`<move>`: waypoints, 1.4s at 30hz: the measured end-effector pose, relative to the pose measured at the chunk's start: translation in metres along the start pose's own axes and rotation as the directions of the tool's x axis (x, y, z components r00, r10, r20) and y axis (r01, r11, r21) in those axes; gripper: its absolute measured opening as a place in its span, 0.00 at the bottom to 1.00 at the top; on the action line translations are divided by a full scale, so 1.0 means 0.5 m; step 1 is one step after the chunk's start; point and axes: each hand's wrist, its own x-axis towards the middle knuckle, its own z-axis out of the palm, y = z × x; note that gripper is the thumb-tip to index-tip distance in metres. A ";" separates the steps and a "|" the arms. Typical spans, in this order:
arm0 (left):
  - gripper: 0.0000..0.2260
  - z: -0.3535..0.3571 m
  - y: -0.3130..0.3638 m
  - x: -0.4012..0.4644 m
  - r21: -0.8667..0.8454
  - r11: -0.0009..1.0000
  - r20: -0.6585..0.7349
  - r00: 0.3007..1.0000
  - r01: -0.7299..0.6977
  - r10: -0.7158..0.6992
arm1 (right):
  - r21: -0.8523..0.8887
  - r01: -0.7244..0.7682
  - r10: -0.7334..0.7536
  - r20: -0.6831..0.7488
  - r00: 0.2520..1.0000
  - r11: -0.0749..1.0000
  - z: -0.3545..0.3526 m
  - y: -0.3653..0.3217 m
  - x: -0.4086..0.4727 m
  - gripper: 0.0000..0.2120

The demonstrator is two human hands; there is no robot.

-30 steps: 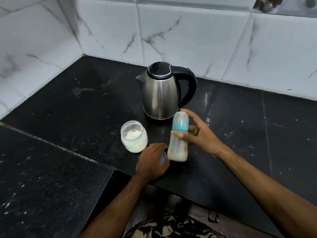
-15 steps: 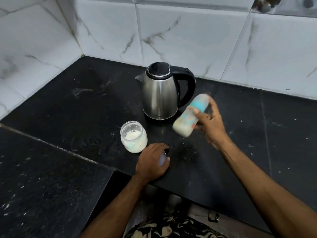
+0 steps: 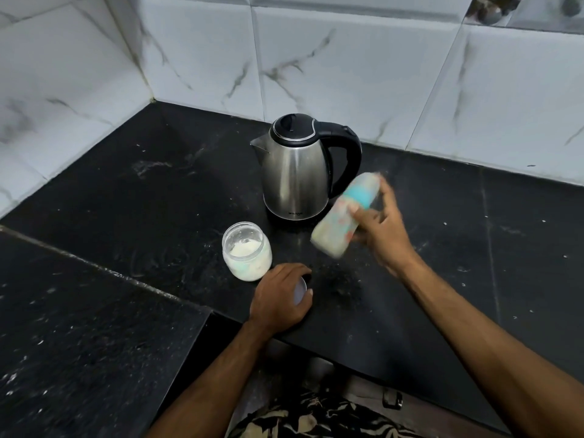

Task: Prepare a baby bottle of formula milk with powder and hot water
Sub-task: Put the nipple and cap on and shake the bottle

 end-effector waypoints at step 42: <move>0.17 -0.005 0.004 0.001 0.015 1.000 -0.016 1.000 -0.001 0.002 | 0.128 -0.048 0.050 -0.011 0.999 0.991 0.015 0.016 0.005 0.41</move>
